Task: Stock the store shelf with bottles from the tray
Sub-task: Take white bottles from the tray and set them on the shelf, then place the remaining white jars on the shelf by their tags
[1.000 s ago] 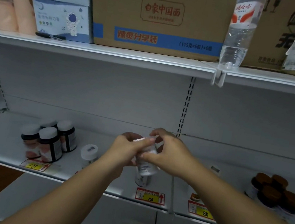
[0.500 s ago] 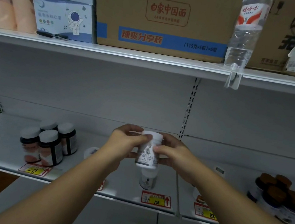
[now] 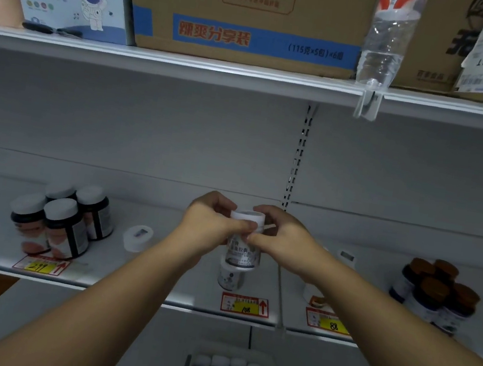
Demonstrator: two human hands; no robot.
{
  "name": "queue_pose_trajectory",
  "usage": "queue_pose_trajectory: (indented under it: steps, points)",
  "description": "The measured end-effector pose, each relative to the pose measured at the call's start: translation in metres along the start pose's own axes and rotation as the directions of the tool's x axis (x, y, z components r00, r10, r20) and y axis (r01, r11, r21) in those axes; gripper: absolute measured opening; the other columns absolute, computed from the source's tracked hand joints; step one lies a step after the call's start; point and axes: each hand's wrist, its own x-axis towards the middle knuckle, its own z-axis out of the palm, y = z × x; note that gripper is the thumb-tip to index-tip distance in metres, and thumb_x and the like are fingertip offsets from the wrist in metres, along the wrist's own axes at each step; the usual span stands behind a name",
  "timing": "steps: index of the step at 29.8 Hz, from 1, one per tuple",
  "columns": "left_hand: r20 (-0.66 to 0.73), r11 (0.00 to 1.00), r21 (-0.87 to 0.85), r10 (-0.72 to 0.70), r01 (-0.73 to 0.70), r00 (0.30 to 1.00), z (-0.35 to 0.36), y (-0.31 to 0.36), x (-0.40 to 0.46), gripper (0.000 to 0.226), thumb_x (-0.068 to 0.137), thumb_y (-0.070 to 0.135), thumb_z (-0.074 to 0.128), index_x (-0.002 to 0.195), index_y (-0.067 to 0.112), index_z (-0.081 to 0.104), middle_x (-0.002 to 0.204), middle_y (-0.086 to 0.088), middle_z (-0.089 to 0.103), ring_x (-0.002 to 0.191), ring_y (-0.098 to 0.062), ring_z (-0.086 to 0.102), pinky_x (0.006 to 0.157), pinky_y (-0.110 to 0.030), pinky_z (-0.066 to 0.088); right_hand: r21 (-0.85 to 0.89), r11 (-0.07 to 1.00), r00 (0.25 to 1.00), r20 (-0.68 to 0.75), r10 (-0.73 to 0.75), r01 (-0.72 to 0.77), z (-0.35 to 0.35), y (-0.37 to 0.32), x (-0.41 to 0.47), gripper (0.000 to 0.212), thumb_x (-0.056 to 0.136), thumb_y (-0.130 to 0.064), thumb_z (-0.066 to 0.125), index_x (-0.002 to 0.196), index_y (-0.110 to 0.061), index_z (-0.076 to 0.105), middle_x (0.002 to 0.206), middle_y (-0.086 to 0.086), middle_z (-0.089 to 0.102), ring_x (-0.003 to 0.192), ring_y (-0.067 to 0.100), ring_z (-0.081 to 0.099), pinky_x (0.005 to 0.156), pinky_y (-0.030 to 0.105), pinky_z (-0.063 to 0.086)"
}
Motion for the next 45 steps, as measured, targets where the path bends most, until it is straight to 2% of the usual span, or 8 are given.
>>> queue_pose_trajectory:
  steps: [10, 19, 22, 26, 29, 34, 43, 45]
  points:
    - [0.026, 0.823, 0.550, 0.156, -0.144, 0.987, -0.007, -0.011, 0.011, 0.059, 0.079, 0.052, 0.061, 0.132, 0.031, 0.045, 0.143, -0.001, 0.044, 0.127, -0.020, 0.044, 0.092, -0.026, 0.034, -0.536, 0.830, 0.976, 0.046, 0.211, -0.154, -0.019, 0.042, 0.017, 0.050, 0.065, -0.026, 0.077, 0.107, -0.019, 0.050, 0.096, -0.001, 0.054, 0.083, 0.016, 0.050, 0.053, 0.023, 0.033]
    - [0.003, 0.833, 0.551, -0.056, 0.046, 0.998, 0.006, -0.024, -0.035, 0.041, 0.084, 0.047, 0.057, 0.120, 0.027, 0.057, 0.106, -0.001, 0.066, 0.095, -0.015, 0.060, 0.081, -0.029, 0.044, -0.579, 0.809, 0.962, 0.149, 0.228, -0.102, 0.005, 0.067, 0.019, 0.072, 0.072, -0.029, 0.074, 0.132, -0.015, 0.037, 0.129, 0.011, 0.053, 0.109, 0.026, 0.054, 0.074, 0.028, 0.041]
    - [0.152, 0.901, 0.403, -0.239, 0.161, 0.959, 0.010, -0.034, -0.062, 0.020, 0.089, 0.035, 0.058, 0.093, 0.018, 0.066, 0.075, -0.001, 0.069, 0.069, -0.013, 0.064, 0.069, -0.028, 0.049, -0.559, 0.824, 0.995, 0.026, -0.098, 0.096, 0.001, 0.059, -0.008, 0.064, 0.076, -0.028, 0.069, 0.132, -0.012, 0.043, 0.132, 0.014, 0.049, 0.120, 0.030, 0.047, 0.091, 0.031, 0.040]
    - [0.339, 0.789, 0.451, -0.584, 0.417, 0.738, 0.009, -0.092, -0.098, 0.029, 0.090, 0.035, 0.057, 0.090, 0.006, 0.062, 0.069, -0.004, 0.067, 0.062, -0.016, 0.068, 0.058, -0.023, 0.050, -0.283, 0.703, 0.756, 0.188, -0.627, 0.653, 0.023, 0.080, -0.081, 0.012, 0.081, -0.023, 0.058, 0.092, -0.019, 0.061, 0.080, 0.003, 0.064, 0.074, 0.018, 0.055, 0.063, 0.025, 0.039]
    - [0.286, 0.703, 0.491, -0.688, 0.515, 0.667, 0.009, -0.158, -0.118, 0.025, 0.089, 0.031, 0.061, 0.102, 0.010, 0.062, 0.078, -0.005, 0.066, 0.061, -0.017, 0.067, 0.059, -0.024, 0.050, -0.313, 0.802, 0.773, 0.575, -0.267, 0.510, 0.053, 0.143, -0.114, 0.015, 0.085, -0.026, 0.053, 0.095, -0.021, 0.064, 0.088, 0.002, 0.067, 0.082, 0.020, 0.061, 0.070, 0.029, 0.048]
    - [0.070, 0.670, 0.403, -0.702, 0.623, 0.709, 0.032, -0.280, -0.132, 0.019, 0.080, 0.015, 0.067, 0.098, 0.016, 0.060, 0.076, -0.010, 0.066, 0.059, -0.019, 0.064, 0.058, -0.030, 0.050, -0.590, 0.807, 0.819, 0.475, 0.322, 0.025, 0.091, 0.267, -0.108, 0.040, 0.084, -0.028, 0.056, 0.122, -0.018, 0.053, 0.124, 0.008, 0.057, 0.109, 0.027, 0.056, 0.083, 0.027, 0.043]
    - [-0.184, 0.724, 0.474, -0.476, 0.501, 0.860, 0.108, -0.405, -0.082, 0.017, 0.083, 0.006, 0.052, 0.089, 0.011, 0.067, 0.082, -0.006, 0.069, 0.070, -0.016, 0.060, 0.051, -0.014, 0.035, -0.666, 0.745, 0.943, 0.235, 0.235, -0.020, 0.169, 0.365, -0.104, 0.017, 0.059, -0.029, 0.079, 0.069, -0.018, 0.071, 0.063, 0.006, 0.069, 0.053, 0.023, 0.066, 0.045, 0.023, 0.052]
    - [-0.227, 0.713, 0.478, -0.464, 0.513, 0.856, 0.111, -0.423, -0.065, 0.022, 0.080, 0.002, 0.055, 0.097, 0.004, 0.068, 0.089, -0.014, 0.071, 0.073, -0.021, 0.063, 0.059, -0.020, 0.042, -0.697, 0.709, 0.916, 0.211, 0.342, -0.105, 0.182, 0.381, -0.099, 0.038, 0.063, -0.038, 0.080, 0.093, -0.018, 0.070, 0.082, 0.009, 0.071, 0.065, 0.024, 0.069, 0.054, 0.027, 0.054]
